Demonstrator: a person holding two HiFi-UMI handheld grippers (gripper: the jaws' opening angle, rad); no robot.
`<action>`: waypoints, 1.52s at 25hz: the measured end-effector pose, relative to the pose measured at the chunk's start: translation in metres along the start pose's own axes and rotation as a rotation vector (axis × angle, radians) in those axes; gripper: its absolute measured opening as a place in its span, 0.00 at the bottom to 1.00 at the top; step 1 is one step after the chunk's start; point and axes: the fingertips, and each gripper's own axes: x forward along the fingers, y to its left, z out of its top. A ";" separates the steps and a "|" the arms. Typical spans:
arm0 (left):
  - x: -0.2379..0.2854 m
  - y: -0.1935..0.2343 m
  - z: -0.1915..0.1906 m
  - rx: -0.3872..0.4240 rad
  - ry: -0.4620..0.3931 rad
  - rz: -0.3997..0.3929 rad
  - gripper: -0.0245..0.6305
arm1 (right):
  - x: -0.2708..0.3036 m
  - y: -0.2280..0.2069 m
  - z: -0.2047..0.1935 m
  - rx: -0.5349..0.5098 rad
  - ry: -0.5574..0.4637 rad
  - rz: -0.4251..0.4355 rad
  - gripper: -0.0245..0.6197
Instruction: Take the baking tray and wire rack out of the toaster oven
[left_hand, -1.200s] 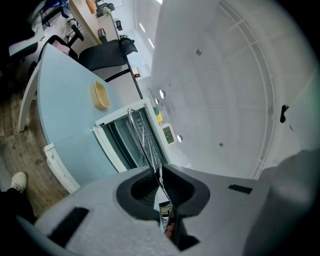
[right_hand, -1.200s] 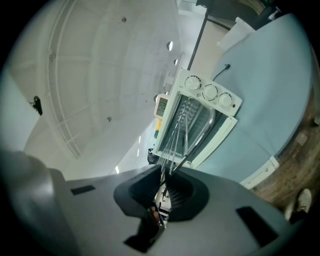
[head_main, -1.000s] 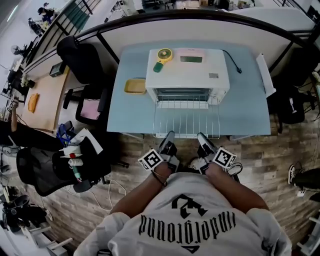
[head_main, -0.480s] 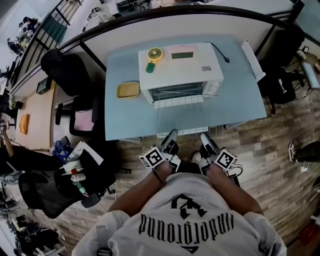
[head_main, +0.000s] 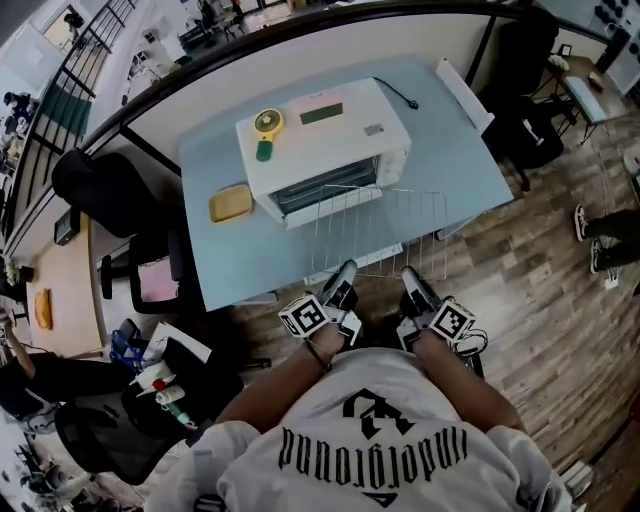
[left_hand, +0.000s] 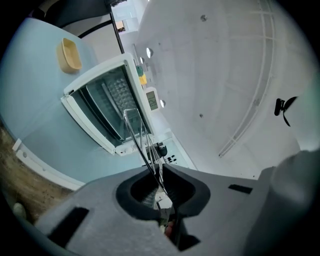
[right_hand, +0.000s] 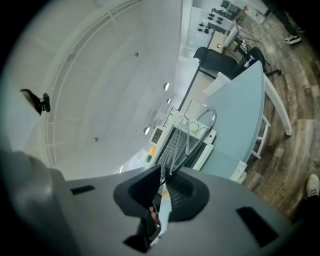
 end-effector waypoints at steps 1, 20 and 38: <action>0.004 -0.002 -0.001 0.006 0.014 -0.010 0.08 | -0.004 -0.005 0.003 -0.007 -0.014 -0.016 0.09; 0.167 -0.064 -0.094 0.057 0.067 -0.082 0.08 | -0.075 -0.068 0.172 -0.080 -0.089 0.004 0.09; 0.277 -0.096 -0.196 0.062 0.088 -0.044 0.08 | -0.147 -0.139 0.284 -0.014 -0.093 0.008 0.10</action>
